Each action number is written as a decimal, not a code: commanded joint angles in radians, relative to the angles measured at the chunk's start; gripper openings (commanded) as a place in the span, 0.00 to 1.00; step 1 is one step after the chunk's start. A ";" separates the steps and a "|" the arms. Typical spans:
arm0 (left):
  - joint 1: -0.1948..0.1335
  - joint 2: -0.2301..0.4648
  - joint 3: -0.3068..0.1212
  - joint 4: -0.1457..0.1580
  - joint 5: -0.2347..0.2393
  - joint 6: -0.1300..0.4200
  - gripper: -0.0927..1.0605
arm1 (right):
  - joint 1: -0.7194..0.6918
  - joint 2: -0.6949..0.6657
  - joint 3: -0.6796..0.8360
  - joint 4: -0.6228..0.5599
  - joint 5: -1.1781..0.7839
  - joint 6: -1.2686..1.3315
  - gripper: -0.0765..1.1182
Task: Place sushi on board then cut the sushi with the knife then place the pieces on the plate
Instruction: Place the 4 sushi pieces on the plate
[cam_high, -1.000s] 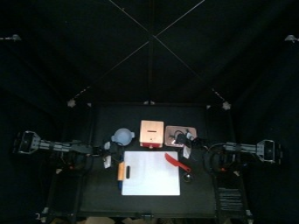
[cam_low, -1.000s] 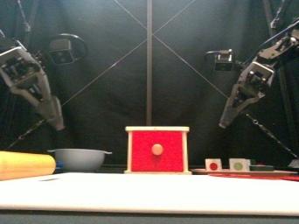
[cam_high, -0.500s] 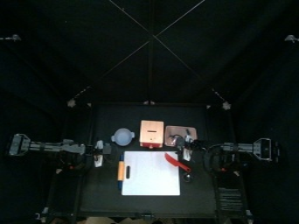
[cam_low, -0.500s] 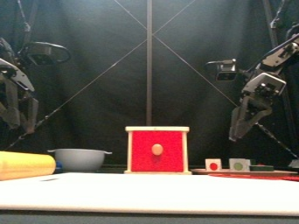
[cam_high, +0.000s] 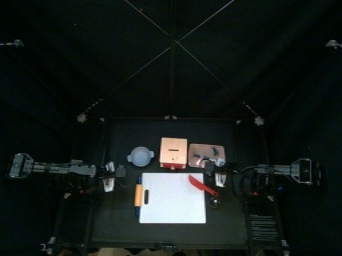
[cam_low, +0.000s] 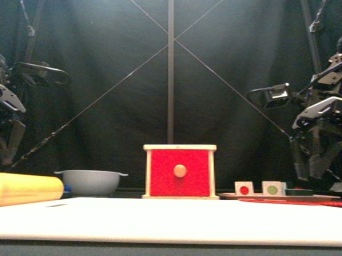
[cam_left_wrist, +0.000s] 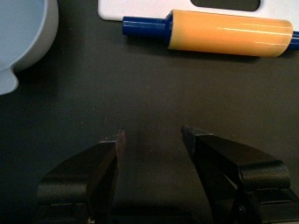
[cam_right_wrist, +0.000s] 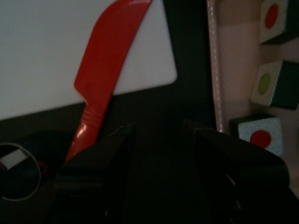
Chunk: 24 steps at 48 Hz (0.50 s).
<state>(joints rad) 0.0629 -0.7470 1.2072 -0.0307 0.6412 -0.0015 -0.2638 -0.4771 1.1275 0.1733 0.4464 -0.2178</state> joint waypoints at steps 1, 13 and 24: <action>0.006 0.005 -0.012 -0.003 -0.006 0.002 0.86 | 0.005 -0.029 -0.006 -0.002 0.054 -0.002 0.76; 0.006 0.011 -0.014 -0.003 -0.006 0.002 0.86 | 0.020 -0.126 -0.003 0.029 0.120 0.003 0.76; 0.006 0.011 -0.014 -0.003 -0.006 0.002 0.86 | 0.020 -0.212 0.051 0.029 0.164 0.000 0.76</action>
<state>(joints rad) 0.0675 -0.7409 1.2072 -0.0322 0.6412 -0.0015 -0.2470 -0.6642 1.1735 0.2086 0.5998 -0.2163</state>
